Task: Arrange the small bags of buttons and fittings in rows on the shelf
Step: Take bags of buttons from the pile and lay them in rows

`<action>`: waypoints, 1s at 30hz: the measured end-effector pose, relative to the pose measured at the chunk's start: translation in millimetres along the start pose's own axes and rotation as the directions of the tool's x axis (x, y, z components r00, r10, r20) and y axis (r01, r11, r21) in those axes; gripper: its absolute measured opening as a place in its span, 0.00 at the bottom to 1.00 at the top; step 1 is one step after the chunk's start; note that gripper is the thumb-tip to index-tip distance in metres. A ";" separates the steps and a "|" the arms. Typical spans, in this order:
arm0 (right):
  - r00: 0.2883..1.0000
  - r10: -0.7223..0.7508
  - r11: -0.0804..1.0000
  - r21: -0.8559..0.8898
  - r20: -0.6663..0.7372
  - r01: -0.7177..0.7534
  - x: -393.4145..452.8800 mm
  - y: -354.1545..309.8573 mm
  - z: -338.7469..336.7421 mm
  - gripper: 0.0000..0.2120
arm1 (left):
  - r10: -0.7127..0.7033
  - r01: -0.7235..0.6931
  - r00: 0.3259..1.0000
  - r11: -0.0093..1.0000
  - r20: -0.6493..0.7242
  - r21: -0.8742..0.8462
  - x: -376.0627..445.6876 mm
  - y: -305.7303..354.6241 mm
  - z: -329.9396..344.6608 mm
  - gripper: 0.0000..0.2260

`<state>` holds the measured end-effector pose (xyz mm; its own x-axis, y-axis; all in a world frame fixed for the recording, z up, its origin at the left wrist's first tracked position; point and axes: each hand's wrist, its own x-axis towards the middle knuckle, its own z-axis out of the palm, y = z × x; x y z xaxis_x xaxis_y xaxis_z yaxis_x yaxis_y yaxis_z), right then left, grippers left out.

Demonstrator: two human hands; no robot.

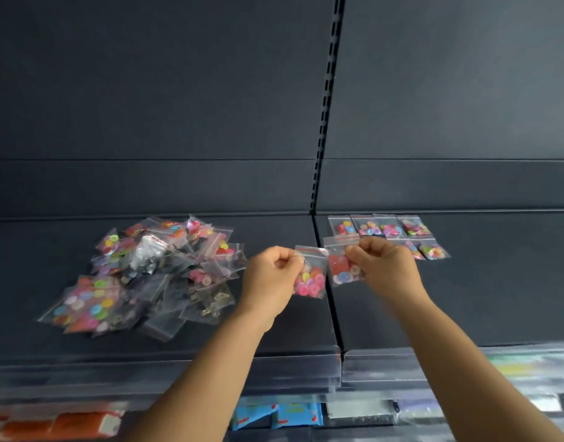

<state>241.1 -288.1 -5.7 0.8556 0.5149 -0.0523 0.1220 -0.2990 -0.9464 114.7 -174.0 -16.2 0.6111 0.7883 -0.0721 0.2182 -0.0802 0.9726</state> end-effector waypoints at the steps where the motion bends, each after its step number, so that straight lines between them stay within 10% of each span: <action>1: 1.000 0.000 1.000 -0.029 -0.026 -0.001 3.5 7.2 -11.9 0.09 | -0.005 0.005 1.000 1.000 0.012 0.004 -0.6 1.0 13.0 0.05; 10: 0.998 0.021 0.945 -0.326 -0.054 -0.038 23.5 55.5 -68.0 0.05 | 0.000 -0.019 0.998 0.961 0.069 0.277 7.0 -4.8 96.8 0.12; 17: 0.977 -0.197 0.794 -0.572 0.077 0.206 24.7 61.4 -79.8 0.18 | 0.240 -0.259 0.962 0.630 0.134 0.733 -3.2 0.5 97.9 0.21; 30: 0.920 -0.253 0.682 -0.620 0.298 0.388 23.3 69.5 -80.7 0.10 | 0.255 -0.459 0.888 0.504 0.382 0.731 -3.5 -11.2 110.9 0.16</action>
<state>310.1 -361.7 -47.0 0.6068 0.7889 0.0966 0.7272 -0.5020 -0.4681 194.4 -243.5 -51.3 0.8892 0.4465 0.0996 0.3858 -0.8488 0.3615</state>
